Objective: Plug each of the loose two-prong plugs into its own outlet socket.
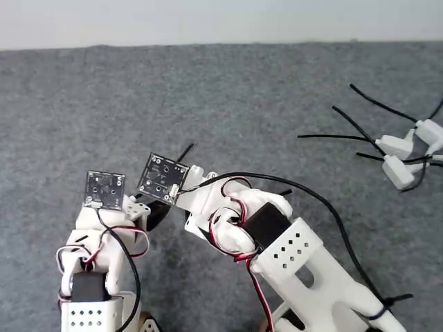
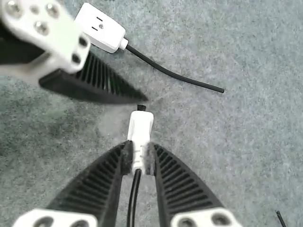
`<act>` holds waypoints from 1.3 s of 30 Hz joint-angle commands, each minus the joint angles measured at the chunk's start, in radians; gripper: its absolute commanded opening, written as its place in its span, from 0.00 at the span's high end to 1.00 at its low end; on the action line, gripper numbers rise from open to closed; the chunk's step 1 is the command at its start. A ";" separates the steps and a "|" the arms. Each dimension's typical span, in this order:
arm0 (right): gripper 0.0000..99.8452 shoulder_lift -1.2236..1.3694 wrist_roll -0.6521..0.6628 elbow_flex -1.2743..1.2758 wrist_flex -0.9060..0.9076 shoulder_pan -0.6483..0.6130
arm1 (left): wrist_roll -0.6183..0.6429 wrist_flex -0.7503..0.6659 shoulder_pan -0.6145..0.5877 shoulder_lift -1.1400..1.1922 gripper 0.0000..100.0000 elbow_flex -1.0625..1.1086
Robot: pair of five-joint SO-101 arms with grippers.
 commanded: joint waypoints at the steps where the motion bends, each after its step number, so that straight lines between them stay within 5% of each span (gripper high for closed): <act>1: 0.99 -0.035 -0.012 -0.003 0.004 -0.005 | 0.000 -0.057 -0.072 -0.006 0.59 -0.007; 19: 0.99 -0.035 -0.011 0.071 -0.091 -0.001 | 0.021 -0.135 -0.333 0.089 0.59 -0.076; 29: 0.99 -0.035 -0.011 0.072 -0.091 0.001 | 0.038 -0.207 -0.341 0.964 0.59 -0.437; 34: 0.99 -0.035 -0.009 0.072 -0.091 0.005 | 0.097 0.006 -0.434 1.347 0.59 -0.763; 39: 0.99 -0.035 0.015 0.072 -0.114 0.058 | 0.080 0.204 -0.437 1.478 0.59 -0.865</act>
